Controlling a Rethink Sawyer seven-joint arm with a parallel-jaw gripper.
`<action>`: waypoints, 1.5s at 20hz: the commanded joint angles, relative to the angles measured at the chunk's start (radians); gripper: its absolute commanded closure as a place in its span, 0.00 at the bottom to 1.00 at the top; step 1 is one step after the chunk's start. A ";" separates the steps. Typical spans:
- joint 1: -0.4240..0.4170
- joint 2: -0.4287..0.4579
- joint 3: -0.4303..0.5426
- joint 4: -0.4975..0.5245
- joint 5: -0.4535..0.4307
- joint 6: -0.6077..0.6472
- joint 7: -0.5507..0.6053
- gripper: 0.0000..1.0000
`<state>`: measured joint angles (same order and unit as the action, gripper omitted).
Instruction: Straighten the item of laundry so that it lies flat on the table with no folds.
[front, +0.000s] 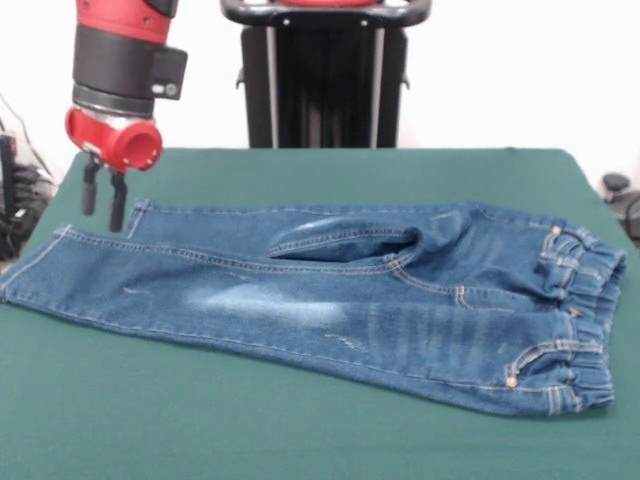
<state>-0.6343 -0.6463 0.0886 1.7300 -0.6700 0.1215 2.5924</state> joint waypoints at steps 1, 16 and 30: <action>0.034 0.087 0.137 0.132 -0.024 0.100 -0.100 0.00; 0.065 0.079 0.099 0.195 0.005 0.096 -0.045 0.00; 0.153 0.231 -0.040 0.094 -0.069 -0.025 0.009 0.00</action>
<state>-0.5516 -0.5361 0.0639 1.8340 -0.6878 0.1209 2.5924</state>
